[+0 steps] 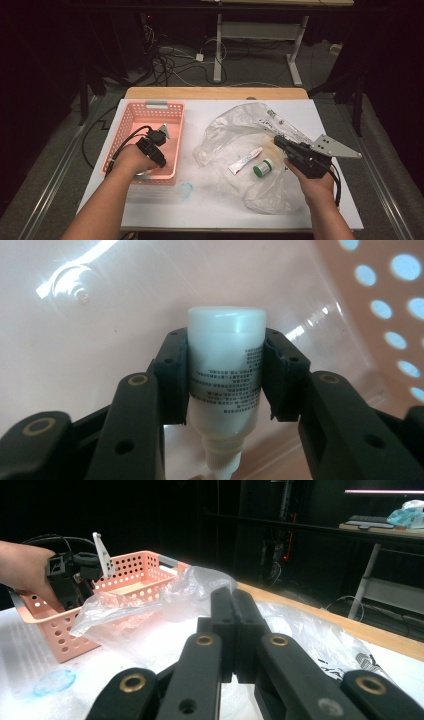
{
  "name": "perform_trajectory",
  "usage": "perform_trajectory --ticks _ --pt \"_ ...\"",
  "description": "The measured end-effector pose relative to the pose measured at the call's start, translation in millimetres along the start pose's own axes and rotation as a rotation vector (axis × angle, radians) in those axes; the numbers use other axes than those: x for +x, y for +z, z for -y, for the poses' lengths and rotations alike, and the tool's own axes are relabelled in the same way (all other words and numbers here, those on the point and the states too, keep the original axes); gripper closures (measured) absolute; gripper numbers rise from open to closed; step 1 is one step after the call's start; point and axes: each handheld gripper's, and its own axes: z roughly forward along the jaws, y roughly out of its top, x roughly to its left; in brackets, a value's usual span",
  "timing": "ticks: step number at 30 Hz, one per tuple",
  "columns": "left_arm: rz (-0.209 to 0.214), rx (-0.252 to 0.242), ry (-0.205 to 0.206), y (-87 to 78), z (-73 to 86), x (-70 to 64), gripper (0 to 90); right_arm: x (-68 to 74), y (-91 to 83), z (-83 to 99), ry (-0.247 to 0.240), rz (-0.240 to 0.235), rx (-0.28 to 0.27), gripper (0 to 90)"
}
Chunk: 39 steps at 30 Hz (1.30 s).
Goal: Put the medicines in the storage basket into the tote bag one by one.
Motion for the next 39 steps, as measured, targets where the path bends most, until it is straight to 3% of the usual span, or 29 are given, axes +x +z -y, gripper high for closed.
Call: perform_trajectory --ticks 4,6,10,16,17,18,20,21,22,23,24,27,28,31,39 --pt "-0.006 -0.011 0.010 -0.2 0.3 -1.2 58.2 0.3 0.4 0.0 -0.002 -0.002 0.000 90.0" --pt "0.017 -0.021 0.012 -1.9 0.7 -1.7 58.2 -0.1 0.4 -0.1 -0.007 -0.002 -0.002 90.0" --pt "0.024 -0.069 0.014 -9.5 3.6 -4.8 58.2 -0.5 -0.2 -0.4 -0.003 0.001 -0.004 90.0" --pt "0.035 -0.200 0.013 -26.6 15.5 -11.8 58.3 -0.1 0.4 -0.2 -0.009 -0.001 -0.001 90.0" --pt "0.035 -0.200 0.013 -26.6 15.5 -11.8 58.3 -0.1 0.4 -0.2 -0.009 -0.001 -0.001 90.0" --pt "0.040 -0.245 0.015 -30.6 20.9 -13.9 58.3 0.3 0.2 -0.5 -0.010 0.001 -0.002 90.0" --pt "0.047 -0.288 0.017 -33.6 27.0 -16.4 58.3 0.8 -0.1 -0.9 -0.005 0.001 -0.003 90.0" --pt "0.047 -0.288 0.017 -33.6 27.0 -16.4 58.4 0.9 -0.3 -1.0 -0.005 0.001 -0.004 90.0" --pt "0.053 -0.334 0.018 -36.6 33.6 -18.6 58.3 0.7 -0.4 -1.0 -0.009 0.000 -0.004 90.0" --pt "0.053 -0.334 0.018 -36.6 33.6 -18.6 58.3 0.7 -0.5 -0.9 -0.008 0.001 -0.003 90.0" --pt "0.057 -0.378 0.017 -39.5 40.5 -21.0 58.3 0.9 -0.5 -0.8 -0.006 0.001 -0.003 90.0" --pt "0.054 -0.444 0.014 -42.9 49.8 -24.0 58.3 1.1 -0.1 -0.8 -0.009 0.001 0.000 90.0" --pt "0.054 -0.444 0.014 -42.9 49.8 -24.0 58.4 1.3 0.0 -0.8 -0.009 0.001 0.001 90.0" --pt "0.060 -0.516 0.013 -44.5 59.3 -26.5 58.4 2.1 0.1 -0.7 -0.004 0.002 0.003 90.0" --pt "0.055 -0.614 0.027 -42.5 72.7 -36.4 58.4 1.2 0.4 -0.4 -0.013 0.001 -0.002 90.0"
